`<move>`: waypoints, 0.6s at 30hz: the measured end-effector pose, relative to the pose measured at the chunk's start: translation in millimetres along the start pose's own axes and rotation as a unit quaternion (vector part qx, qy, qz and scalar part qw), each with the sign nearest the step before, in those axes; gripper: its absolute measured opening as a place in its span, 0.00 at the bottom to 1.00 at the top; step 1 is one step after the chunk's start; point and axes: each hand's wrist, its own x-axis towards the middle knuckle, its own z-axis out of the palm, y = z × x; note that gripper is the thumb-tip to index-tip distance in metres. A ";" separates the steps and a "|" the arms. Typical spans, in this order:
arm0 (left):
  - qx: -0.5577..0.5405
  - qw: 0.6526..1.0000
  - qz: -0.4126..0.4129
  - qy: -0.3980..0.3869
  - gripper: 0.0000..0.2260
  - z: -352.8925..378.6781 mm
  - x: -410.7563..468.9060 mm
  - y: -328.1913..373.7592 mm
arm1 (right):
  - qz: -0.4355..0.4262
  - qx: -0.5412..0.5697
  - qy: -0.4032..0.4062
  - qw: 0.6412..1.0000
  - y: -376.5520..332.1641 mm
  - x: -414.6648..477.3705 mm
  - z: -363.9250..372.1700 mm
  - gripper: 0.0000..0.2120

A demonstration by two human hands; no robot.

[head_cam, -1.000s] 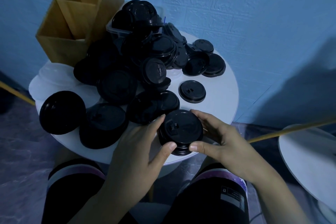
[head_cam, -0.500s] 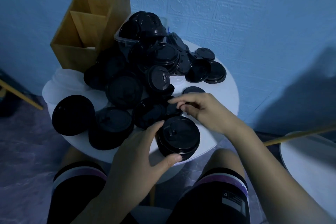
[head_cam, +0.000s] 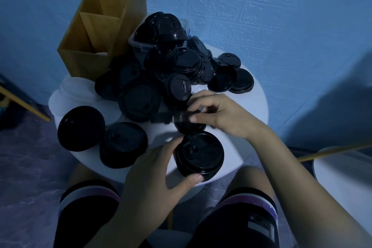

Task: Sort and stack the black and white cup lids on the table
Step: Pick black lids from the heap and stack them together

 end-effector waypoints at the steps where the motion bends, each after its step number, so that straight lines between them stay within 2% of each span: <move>1: 0.001 1.000 0.000 0.000 0.33 -0.1 0.1 0.5 | 0.005 0.032 0.005 0.999 -0.2 -5.1 -3.7 0.10; 3: 0.003 1.000 0.000 -0.002 0.33 0.4 0.5 1.3 | 0.004 0.083 0.022 0.996 1.0 -18.5 -11.8 0.08; 5: 0.008 1.000 -0.001 -0.001 0.33 1.1 1.1 1.0 | 0.009 0.155 0.063 0.986 2.6 -33.9 -17.6 0.02; 10: 0.014 1.000 -0.006 -0.002 0.33 3.0 2.6 1.0 | 0.081 0.313 0.181 0.929 23.8 -64.1 -25.7 0.07; 13: 0.020 1.000 -0.001 0.013 0.33 3.8 2.8 2.7 | 0.123 0.386 0.183 0.896 29.6 -79.6 -26.9 0.09; 18: 0.029 0.999 -0.004 0.014 0.34 4.9 3.4 0.6 | 0.152 0.367 0.166 0.903 24.5 -89.2 -18.1 0.12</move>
